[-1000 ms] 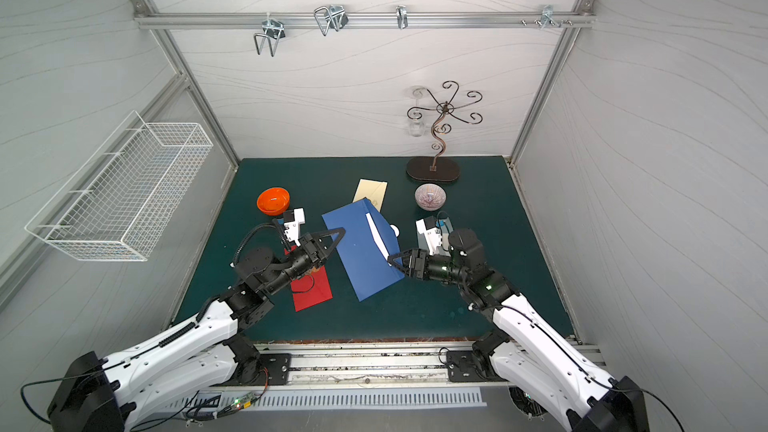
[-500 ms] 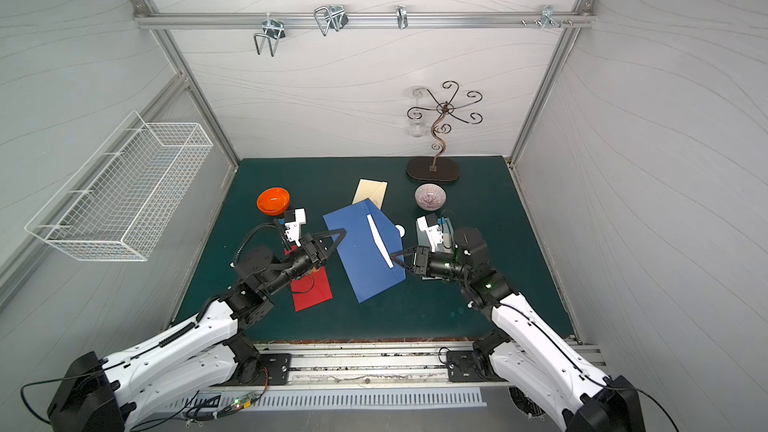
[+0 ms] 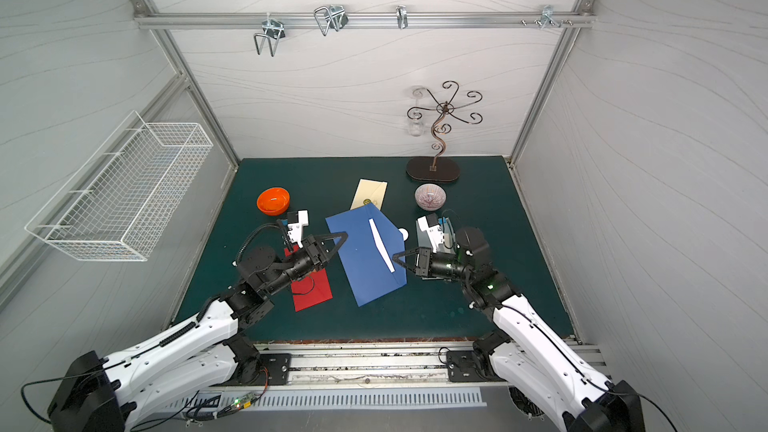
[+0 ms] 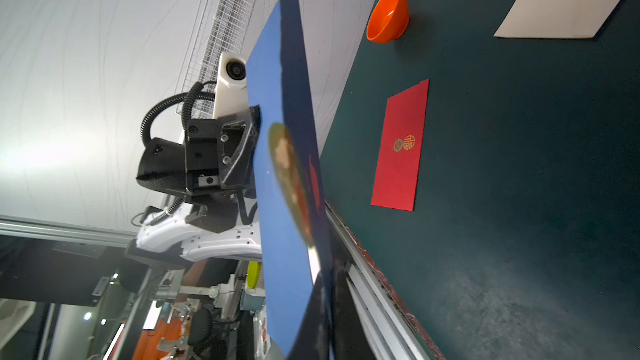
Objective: Open the envelope
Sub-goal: Place the envelope at the center of the board.
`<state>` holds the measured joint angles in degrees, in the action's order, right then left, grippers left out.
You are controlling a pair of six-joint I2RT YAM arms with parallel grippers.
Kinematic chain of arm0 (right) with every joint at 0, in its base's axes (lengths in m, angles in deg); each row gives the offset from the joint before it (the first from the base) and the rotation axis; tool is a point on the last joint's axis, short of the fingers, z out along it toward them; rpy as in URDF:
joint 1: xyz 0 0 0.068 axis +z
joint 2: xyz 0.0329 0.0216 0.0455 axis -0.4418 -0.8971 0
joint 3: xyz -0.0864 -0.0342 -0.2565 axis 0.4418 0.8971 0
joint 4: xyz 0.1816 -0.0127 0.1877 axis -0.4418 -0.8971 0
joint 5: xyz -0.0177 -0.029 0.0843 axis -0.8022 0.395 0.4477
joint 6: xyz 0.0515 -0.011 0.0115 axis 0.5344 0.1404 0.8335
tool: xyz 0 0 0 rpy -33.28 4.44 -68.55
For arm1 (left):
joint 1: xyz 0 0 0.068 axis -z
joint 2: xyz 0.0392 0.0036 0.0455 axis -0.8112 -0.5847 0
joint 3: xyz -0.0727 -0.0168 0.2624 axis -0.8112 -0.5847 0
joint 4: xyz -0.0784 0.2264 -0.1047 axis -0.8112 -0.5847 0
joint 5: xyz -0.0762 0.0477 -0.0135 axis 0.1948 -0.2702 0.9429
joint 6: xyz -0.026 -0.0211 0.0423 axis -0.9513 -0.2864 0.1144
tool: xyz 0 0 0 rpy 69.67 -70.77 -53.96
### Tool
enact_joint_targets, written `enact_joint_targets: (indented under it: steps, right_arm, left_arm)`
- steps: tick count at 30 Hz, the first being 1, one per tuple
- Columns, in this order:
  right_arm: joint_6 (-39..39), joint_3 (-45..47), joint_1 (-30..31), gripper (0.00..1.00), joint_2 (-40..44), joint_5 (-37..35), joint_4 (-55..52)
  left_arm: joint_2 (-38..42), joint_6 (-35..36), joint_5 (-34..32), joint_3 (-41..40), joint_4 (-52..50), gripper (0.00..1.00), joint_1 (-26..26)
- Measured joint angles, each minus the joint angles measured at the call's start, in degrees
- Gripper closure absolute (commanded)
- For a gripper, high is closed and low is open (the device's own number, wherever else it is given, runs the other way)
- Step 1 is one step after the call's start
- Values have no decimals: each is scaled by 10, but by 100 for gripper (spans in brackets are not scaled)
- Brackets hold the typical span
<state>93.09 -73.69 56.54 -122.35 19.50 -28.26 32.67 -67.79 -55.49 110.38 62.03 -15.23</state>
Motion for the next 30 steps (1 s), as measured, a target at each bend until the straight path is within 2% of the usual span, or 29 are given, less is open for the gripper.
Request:
enact_joint_targets:
  steps: [1, 7, 9, 13, 17, 21, 30]
  right_arm:
    - [-3, -1, 0, 100, 0, 0, -3]
    - [-27, -14, 0, 100, 3, -16, -44]
    - [-46, -28, 0, 100, 14, -41, -77]
    - [-84, -66, -1, 100, 36, -112, -155]
    - [-121, -104, -9, 100, 35, -199, -233]
    - [-126, -100, -24, 100, 14, -247, -265]
    - [-77, -37, -33, 96, -60, -265, -240]
  left_arm:
    - [-1, 0, 0, 1, -3, 100, 0]
    - [-12, 5, 3, 8, -27, 67, 0]
    - [-16, 11, 3, 13, -46, 58, 0]
    - [-17, 22, 0, 21, -88, 46, 0]
    - [-18, 35, -18, 32, -153, 41, 0]
    - [-18, 49, -45, 37, -213, 40, 0]
    - [-18, 80, -91, 56, -314, 40, 0]
